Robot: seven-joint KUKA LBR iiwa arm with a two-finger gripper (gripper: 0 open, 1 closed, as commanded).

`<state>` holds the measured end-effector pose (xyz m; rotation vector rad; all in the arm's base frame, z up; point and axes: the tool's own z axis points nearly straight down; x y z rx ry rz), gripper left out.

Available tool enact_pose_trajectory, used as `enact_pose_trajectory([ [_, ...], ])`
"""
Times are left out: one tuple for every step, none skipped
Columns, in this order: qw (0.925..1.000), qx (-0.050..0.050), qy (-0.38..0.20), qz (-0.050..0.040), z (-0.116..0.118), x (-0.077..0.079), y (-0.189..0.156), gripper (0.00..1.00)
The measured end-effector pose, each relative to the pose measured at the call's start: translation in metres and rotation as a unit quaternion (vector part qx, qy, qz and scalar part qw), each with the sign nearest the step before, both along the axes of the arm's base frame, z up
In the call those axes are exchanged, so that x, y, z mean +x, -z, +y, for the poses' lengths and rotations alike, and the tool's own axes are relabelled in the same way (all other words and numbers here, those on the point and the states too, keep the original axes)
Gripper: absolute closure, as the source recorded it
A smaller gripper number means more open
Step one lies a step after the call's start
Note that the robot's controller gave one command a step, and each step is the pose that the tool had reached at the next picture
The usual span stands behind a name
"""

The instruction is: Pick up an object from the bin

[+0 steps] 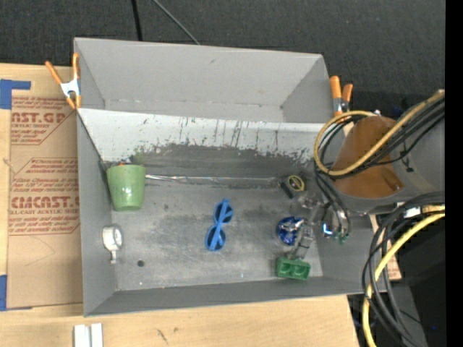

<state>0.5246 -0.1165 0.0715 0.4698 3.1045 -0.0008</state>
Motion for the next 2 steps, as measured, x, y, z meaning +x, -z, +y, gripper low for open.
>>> enact_pose_trajectory([
  [1.0, 0.0, -0.002, 0.0005, 0.003, 0.0, 0.0, 1.0],
  [0.9998, 0.0, -0.019, -0.0043, 0.006, 0.013, -0.141, 1.0],
])
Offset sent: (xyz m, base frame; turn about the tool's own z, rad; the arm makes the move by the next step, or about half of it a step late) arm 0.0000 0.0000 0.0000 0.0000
